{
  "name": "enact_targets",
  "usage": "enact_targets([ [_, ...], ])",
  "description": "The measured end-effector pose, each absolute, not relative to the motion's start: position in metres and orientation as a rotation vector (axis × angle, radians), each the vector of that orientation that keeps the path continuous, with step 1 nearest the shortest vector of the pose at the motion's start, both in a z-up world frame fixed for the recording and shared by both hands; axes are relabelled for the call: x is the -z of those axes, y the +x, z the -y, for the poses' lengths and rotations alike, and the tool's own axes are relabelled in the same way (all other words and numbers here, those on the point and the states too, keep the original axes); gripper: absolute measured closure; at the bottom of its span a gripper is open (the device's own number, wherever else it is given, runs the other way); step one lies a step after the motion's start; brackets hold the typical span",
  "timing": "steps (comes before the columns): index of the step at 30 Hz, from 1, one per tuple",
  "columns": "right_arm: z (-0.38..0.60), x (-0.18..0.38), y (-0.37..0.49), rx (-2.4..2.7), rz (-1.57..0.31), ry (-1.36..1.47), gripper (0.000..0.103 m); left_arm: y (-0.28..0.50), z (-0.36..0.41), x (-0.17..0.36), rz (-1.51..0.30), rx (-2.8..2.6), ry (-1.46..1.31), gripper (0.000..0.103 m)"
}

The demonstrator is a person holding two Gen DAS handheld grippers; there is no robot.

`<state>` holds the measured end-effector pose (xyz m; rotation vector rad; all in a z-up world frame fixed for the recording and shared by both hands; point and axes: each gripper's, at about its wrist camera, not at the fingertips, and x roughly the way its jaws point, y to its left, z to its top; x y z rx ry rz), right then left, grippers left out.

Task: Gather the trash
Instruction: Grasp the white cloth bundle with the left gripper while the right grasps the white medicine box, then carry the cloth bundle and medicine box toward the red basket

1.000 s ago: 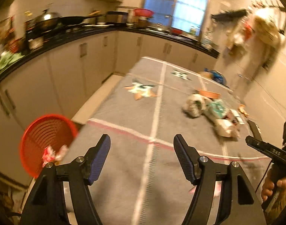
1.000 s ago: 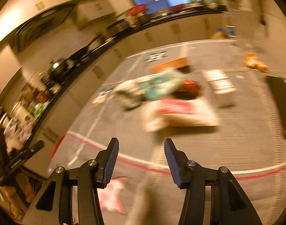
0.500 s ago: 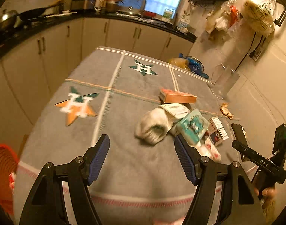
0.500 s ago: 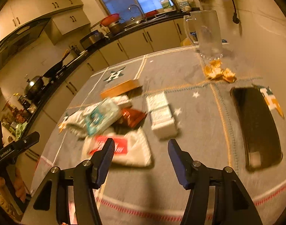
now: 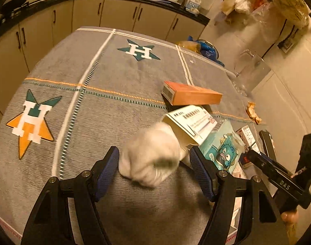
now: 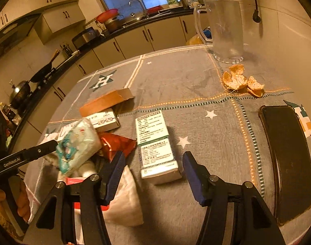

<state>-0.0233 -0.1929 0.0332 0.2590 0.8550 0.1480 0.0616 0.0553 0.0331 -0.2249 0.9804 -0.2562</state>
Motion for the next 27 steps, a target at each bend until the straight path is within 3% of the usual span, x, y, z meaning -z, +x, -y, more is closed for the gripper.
enact_targets([
  [2,0.192,-0.03,-0.02,-0.146,-0.861,0.252,0.048,0.059,-0.051,-0.033,-0.979,0.257,-0.203,0.059],
  [4,0.19,-0.028,-0.019,-0.151,-0.866,0.239,0.059,0.055,-0.05,-0.034,-0.981,0.257,-0.195,0.07],
  [5,0.189,-0.028,-0.019,-0.15,-0.86,0.231,0.06,0.052,-0.051,-0.036,-0.974,0.253,-0.2,0.071],
  [27,0.179,-0.091,-0.126,-0.228,-0.73,0.269,0.06,-0.125,-0.074,-0.116,-0.74,0.144,-0.152,0.072],
])
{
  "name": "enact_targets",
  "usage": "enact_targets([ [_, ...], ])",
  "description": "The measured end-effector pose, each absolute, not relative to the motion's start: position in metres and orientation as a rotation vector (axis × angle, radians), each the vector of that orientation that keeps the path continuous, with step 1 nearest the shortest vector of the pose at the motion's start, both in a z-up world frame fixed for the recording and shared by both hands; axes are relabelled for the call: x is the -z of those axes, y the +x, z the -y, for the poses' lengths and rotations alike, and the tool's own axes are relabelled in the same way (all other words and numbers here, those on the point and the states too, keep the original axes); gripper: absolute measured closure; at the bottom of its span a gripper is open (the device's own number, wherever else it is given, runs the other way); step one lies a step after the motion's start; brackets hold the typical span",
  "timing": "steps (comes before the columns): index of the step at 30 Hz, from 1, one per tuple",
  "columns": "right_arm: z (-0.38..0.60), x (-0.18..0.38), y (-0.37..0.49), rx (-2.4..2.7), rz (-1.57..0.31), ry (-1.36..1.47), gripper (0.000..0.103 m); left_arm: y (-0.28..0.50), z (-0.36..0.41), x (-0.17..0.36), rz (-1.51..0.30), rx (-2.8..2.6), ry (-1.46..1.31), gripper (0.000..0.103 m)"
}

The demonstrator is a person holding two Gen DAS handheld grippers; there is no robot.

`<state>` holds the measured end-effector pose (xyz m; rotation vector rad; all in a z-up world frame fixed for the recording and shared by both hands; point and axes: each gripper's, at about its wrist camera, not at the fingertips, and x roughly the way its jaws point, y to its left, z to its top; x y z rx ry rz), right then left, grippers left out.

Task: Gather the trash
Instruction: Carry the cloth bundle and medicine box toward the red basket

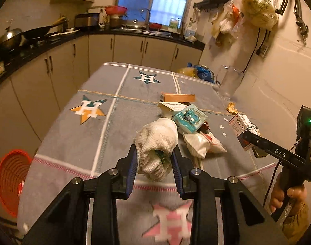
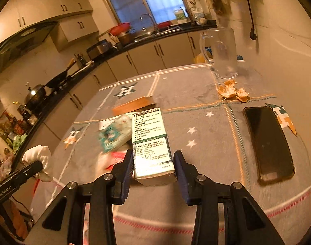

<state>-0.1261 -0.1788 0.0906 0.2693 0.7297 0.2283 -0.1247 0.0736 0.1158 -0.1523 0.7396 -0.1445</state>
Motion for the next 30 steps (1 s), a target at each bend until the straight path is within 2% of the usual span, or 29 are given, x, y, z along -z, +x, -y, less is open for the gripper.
enact_targets([
  [13,0.112,-0.093,-0.18,-0.367,-0.743,0.22,0.06,-0.209,-0.134,-0.119,-0.661,-0.031,-0.228,0.072],
  [30,0.009,-0.087,-0.198,-0.536,-0.786,0.114,0.06,-0.254,-0.24,-0.101,-0.622,-0.332,-0.265,0.071],
])
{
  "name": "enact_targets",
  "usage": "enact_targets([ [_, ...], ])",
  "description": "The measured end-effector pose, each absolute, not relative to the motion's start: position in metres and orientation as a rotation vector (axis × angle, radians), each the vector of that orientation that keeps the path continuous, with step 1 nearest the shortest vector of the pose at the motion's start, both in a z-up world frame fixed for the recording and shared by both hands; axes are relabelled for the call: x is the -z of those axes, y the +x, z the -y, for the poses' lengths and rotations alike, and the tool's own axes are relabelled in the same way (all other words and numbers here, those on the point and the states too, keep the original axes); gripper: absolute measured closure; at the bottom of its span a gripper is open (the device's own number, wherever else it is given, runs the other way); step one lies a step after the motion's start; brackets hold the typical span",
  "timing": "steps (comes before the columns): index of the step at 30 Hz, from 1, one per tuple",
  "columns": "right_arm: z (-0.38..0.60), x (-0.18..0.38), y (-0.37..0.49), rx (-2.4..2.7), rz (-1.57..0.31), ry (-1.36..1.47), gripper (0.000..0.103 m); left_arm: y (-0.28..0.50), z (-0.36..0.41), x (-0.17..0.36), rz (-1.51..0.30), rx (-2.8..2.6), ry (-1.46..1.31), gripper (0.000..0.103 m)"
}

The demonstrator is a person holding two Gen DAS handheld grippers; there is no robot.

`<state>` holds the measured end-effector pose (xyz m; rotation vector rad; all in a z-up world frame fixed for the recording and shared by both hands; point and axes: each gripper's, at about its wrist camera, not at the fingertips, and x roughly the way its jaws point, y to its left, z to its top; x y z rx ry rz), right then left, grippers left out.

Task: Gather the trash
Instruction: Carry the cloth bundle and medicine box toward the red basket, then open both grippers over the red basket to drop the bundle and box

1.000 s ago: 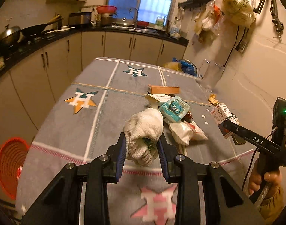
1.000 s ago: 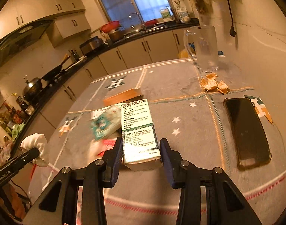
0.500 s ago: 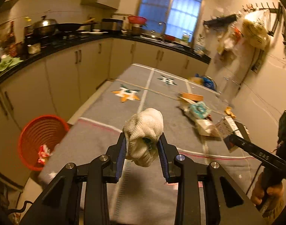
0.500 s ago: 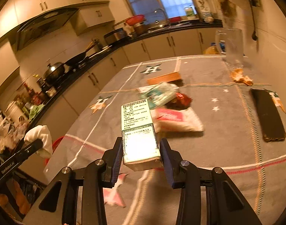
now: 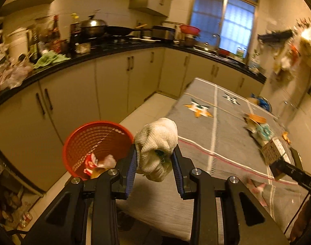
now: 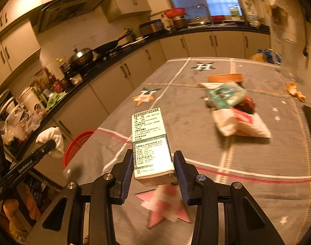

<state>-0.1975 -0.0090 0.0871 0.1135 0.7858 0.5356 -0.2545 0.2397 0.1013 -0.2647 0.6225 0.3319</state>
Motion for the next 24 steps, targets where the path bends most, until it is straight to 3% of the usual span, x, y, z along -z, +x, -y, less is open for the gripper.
enact_targets([
  [24,-0.229,-0.047,-0.164,-0.816,-0.912,-0.087,0.06,-0.257,-0.397,-0.016,-0.704,-0.462,-0.519,0.071],
])
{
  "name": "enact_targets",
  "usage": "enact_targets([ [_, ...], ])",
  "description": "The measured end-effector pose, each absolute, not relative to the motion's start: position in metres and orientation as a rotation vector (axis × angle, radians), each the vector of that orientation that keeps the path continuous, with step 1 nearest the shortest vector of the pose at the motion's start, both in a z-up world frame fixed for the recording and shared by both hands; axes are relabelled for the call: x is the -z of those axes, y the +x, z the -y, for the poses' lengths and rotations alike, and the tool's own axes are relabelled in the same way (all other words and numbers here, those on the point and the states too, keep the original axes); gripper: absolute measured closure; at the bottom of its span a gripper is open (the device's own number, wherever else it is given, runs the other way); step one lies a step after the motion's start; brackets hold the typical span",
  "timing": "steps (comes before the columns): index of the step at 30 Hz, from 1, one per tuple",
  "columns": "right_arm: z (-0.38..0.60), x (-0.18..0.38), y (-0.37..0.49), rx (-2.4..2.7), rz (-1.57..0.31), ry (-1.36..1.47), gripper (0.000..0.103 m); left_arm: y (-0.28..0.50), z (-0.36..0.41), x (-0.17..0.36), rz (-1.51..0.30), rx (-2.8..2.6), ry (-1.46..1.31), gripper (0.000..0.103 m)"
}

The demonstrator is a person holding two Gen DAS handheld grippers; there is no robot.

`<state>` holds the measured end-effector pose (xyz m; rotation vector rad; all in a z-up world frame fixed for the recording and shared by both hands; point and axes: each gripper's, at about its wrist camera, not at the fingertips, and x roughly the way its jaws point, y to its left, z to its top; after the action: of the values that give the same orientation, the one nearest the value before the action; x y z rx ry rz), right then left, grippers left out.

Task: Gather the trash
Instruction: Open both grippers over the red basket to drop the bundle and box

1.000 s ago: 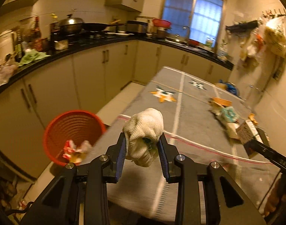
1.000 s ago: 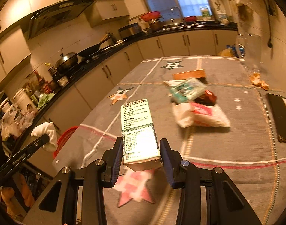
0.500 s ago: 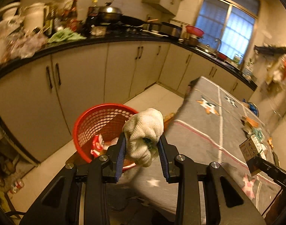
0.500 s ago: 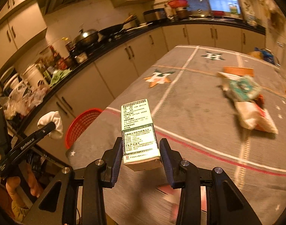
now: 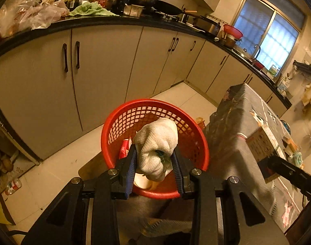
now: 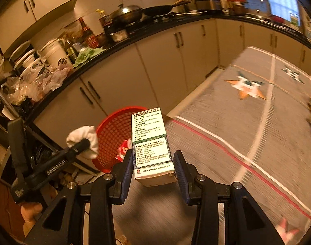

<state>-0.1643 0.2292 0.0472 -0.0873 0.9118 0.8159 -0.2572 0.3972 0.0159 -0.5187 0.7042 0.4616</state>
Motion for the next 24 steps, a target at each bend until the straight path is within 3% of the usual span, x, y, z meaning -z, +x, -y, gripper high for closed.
enact_targets([
  [6,-0.274,-0.034,-0.145,-0.857,-0.956,-0.08,0.06,-0.25,-0.407,-0.013,-0.705,-0.46,-0.514,0.069],
  [10,-0.293,-0.027,-0.134,-0.878,-0.961,-0.064,0.055,-0.251,-0.412,-0.012,-0.7,-0.463,-0.522,0.058],
  [13,-0.297,-0.021,-0.125,-0.872,-0.978,-0.04,0.05,-0.25,-0.415,-0.01,-0.709,-0.466,-0.51,0.056],
  [24,-0.269,-0.023,-0.12,-0.824,-0.973,-0.017,0.05,-0.248,-0.402,-0.012,-0.739,-0.497,-0.454,0.047],
])
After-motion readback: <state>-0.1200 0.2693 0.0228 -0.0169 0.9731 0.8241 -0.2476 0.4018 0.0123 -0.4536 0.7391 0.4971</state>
